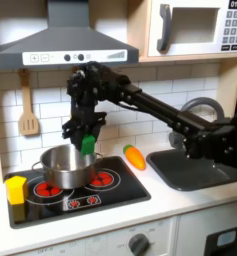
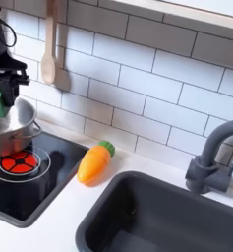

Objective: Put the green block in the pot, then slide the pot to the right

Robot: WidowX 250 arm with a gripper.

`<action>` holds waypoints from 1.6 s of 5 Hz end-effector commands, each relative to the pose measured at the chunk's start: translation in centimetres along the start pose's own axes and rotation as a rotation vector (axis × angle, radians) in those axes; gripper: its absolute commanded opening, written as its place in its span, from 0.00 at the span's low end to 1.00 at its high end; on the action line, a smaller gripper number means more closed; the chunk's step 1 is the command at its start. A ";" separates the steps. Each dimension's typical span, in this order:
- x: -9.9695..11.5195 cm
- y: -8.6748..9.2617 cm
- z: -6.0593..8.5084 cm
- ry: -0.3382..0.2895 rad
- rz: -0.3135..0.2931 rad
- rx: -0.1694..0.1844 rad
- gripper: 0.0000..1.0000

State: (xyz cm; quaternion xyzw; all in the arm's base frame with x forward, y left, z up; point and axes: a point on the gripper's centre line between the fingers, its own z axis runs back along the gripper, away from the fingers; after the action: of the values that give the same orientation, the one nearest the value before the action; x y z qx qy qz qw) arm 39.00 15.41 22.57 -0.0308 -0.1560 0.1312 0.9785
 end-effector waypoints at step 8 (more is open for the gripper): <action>2.1 1.3 -1.2 -0.007 -0.010 0.036 1.00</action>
State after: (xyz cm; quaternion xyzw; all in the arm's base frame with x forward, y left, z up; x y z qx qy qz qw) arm 40.99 17.18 22.08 -0.0118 -0.1595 0.1287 0.9787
